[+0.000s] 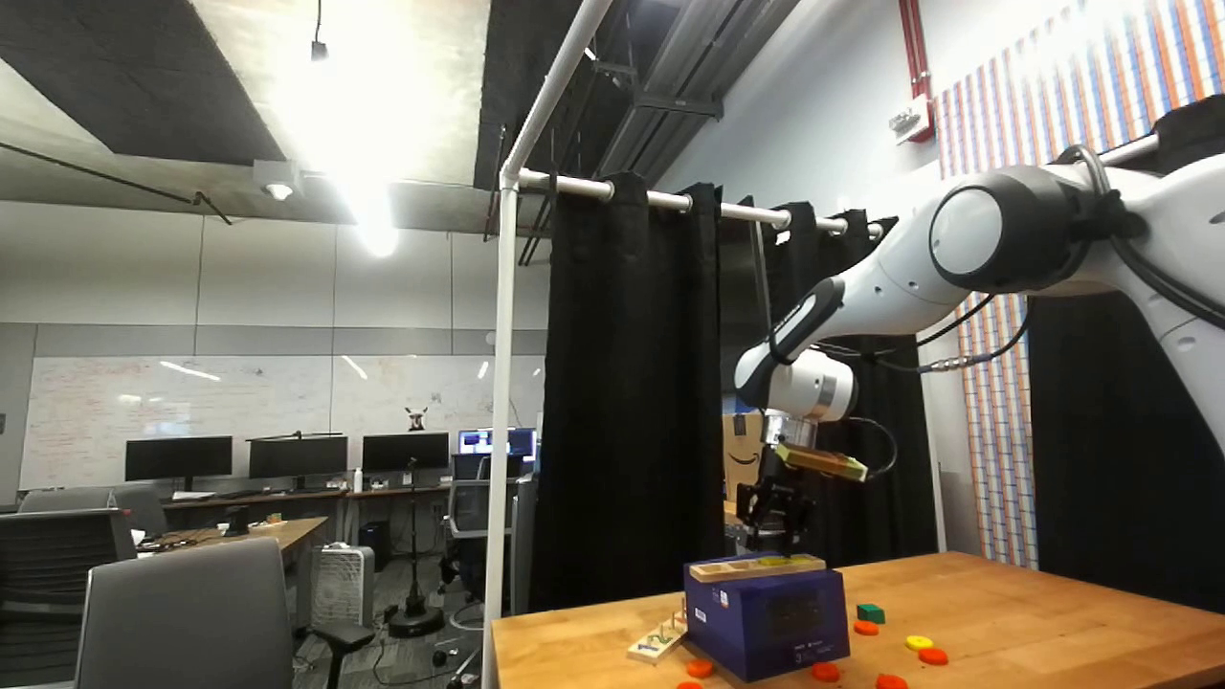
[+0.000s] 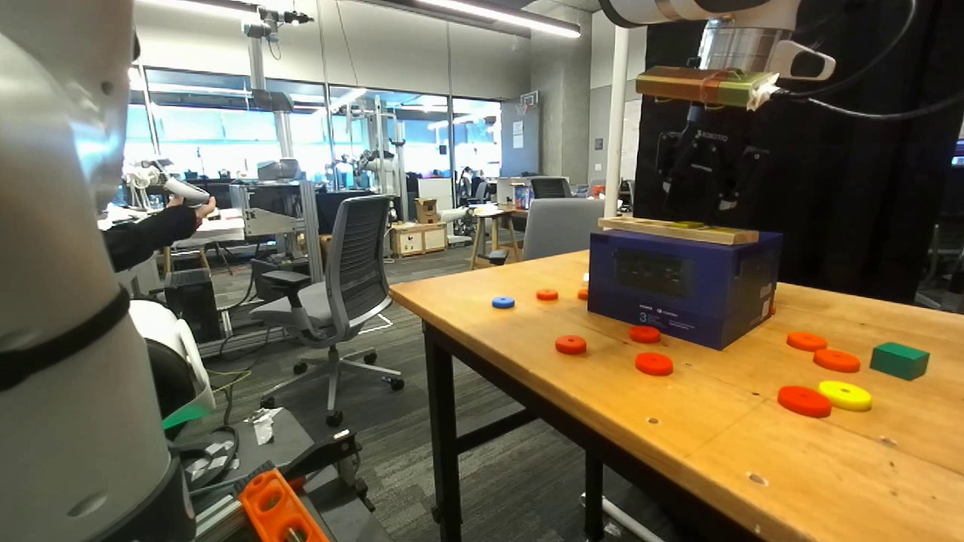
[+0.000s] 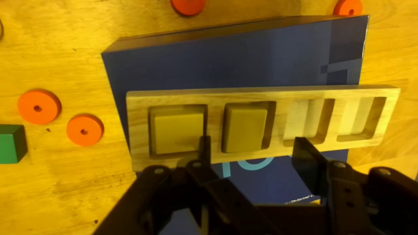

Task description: Take the yellow block and put it in the box

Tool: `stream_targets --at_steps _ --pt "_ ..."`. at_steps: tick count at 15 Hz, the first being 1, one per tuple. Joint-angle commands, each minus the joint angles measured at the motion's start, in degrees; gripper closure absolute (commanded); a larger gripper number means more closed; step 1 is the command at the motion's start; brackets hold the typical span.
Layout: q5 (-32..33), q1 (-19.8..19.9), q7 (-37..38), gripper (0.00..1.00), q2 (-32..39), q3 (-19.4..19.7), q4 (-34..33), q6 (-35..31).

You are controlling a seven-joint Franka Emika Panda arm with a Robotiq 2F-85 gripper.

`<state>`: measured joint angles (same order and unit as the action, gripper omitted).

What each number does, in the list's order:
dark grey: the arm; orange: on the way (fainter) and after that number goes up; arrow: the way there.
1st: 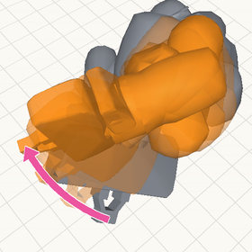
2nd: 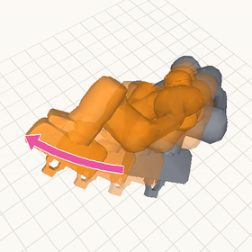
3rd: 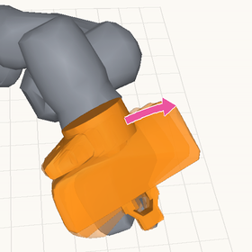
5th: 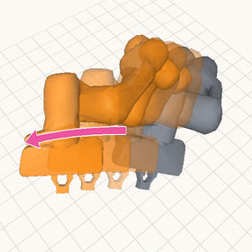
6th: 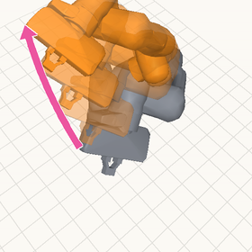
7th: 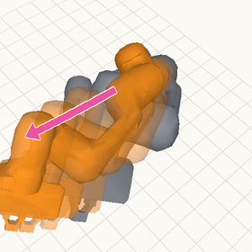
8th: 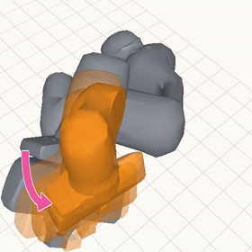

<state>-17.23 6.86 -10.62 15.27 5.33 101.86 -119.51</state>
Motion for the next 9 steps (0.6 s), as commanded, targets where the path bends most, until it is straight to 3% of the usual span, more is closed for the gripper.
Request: stream_targets --at_steps 1,9 --pt "-0.38 0.89 1.31 0.01 1.0 -0.87 -2.98 2.25" --pt "4.86 0.11 4.9 0.0 -10.01 0.41 1.66 2.96"
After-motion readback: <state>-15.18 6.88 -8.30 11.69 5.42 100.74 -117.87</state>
